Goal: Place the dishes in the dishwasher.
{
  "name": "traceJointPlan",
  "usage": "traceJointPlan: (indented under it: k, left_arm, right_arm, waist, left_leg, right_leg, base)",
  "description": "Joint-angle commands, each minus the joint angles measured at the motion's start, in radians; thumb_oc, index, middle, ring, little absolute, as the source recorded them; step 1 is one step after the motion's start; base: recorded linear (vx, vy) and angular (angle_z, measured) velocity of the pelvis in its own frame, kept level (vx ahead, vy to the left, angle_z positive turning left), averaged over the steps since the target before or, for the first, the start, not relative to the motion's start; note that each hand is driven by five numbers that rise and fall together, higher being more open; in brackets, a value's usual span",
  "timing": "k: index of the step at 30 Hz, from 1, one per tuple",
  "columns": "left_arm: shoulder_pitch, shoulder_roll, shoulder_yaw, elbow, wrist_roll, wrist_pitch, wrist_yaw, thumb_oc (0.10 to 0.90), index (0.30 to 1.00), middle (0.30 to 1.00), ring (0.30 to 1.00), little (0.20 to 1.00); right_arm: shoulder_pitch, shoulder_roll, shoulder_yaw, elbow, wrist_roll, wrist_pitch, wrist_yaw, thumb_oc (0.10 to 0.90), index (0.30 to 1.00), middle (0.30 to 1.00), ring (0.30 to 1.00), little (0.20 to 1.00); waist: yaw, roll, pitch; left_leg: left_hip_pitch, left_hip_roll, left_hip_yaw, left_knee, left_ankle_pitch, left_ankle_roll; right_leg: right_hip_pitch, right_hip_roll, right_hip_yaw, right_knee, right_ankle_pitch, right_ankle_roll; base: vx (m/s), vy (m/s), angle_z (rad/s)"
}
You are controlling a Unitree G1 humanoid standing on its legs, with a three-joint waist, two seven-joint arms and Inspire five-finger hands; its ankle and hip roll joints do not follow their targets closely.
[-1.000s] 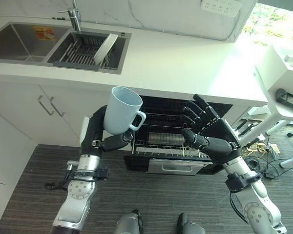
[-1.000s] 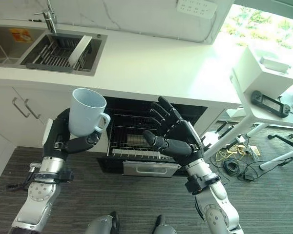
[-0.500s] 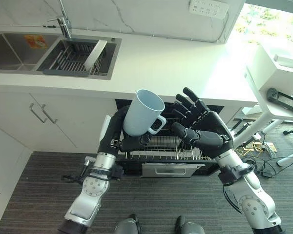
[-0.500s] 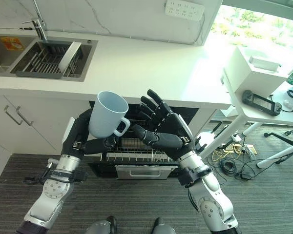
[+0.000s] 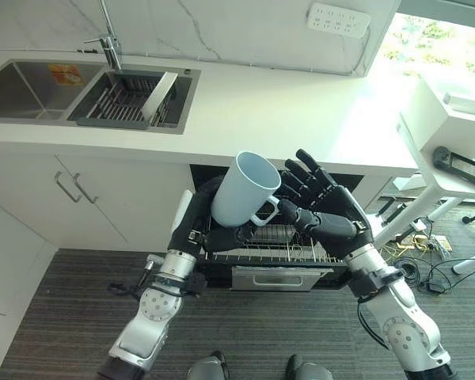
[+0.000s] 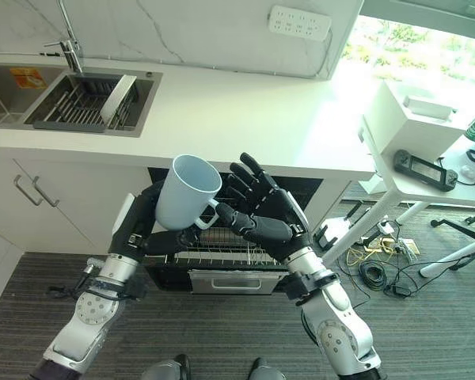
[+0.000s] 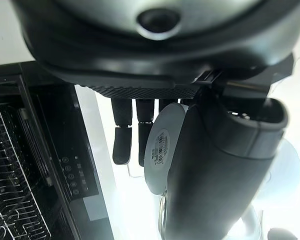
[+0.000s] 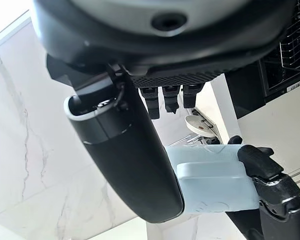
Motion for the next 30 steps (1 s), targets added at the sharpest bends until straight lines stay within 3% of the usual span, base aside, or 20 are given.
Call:
traceJointPlan:
  k: [1,20,30]
  left_arm:
    - [-0.12,-0.004,-0.009,-0.096,-0.005,-0.139,0.011,0.4,0.3,0.3,0.3,0.3]
    - [-0.135,0.003,-0.047,-0.103,0.023,-0.123,0.004,0.4,0.3,0.3,0.3,0.3]
    - [-0.141,0.004,-0.097,-0.109,0.027,-0.108,-0.047,0.4,0.3,0.3,0.3,0.3]
  right_arm:
    - [-0.108,0.036,-0.007,-0.017,0.05,-0.077,0.015,0.8,0.9,0.9,0.9,0.9]
    - [-0.12,0.028,0.05,-0.057,0.022,-0.019,0.035,0.8,0.9,0.9,0.9,0.9]
    - [-0.141,0.028,0.081,-0.06,0.004,-0.025,0.022,0.8,0.9,0.9,0.9,0.9]
  waist:
    - [0.013,0.008,-0.069]
    - [0.01,0.005,-0.068]
    - [0.013,0.005,-0.068]
  left_leg:
    - [0.17,0.085,0.009,-0.07,-0.148,-0.063]
    - [0.178,0.078,0.004,-0.07,-0.154,-0.063]
    - [0.184,0.072,0.009,-0.07,-0.16,-0.06]
  right_leg:
    - [-0.072,-0.031,0.012,0.05,-0.062,0.073]
    - [-0.078,-0.029,0.013,0.05,-0.059,0.073]
    - [-0.085,-0.031,0.003,0.05,-0.054,0.074]
  base:
    - [0.0,0.0,0.0]
    - [0.0,0.0,0.0]
    - [0.0,0.0,0.0]
